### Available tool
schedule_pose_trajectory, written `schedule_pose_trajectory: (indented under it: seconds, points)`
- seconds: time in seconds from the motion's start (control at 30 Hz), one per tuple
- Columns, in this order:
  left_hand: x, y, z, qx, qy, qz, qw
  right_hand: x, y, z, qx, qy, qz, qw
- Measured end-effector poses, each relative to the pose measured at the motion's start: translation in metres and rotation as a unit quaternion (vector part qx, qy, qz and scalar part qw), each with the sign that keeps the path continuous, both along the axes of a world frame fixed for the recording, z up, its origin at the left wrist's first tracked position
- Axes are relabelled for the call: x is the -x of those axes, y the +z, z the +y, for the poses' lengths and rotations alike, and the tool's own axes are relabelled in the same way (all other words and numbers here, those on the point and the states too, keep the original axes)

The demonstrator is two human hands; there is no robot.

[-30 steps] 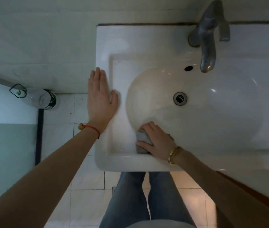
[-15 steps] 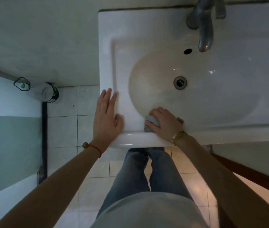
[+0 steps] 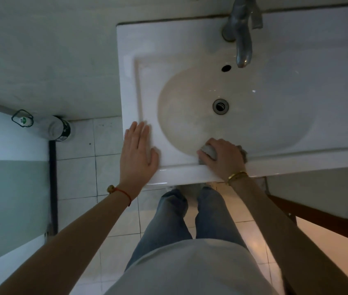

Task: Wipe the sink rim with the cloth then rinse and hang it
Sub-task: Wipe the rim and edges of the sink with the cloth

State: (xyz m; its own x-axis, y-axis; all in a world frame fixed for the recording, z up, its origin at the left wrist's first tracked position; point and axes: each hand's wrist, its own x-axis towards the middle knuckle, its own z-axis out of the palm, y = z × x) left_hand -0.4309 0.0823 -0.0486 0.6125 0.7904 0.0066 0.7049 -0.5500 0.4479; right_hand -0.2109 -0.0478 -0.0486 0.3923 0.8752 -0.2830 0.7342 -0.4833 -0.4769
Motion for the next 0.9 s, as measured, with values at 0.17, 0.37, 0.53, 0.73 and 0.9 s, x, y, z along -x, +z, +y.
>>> schedule_pose_trajectory:
  seconds: [0.17,0.37,0.53,0.73,0.9]
  points:
    - [-0.035,0.004,-0.045,0.037,-0.026,-0.010,0.999,-0.007,0.003,-0.007,-0.023,0.029,0.062,0.997]
    - [-0.105,0.004,-0.088,0.051,-0.026,-0.027,0.998,-0.089,0.004,-0.054,-0.029,0.027,0.066,0.997]
    - [-0.156,0.000,-0.133,0.062,0.035,-0.024,0.997,-0.199,0.012,-0.117,-0.019,0.009,0.018,1.000]
    - [-0.172,-0.006,-0.145,0.030,0.090,0.012,0.995,-0.173,0.002,-0.094,-0.033,0.097,0.011,0.995]
    - [-0.175,-0.005,-0.147,0.014,0.098,0.005,0.995,-0.183,0.002,-0.100,-0.051,0.130,0.062,0.988]
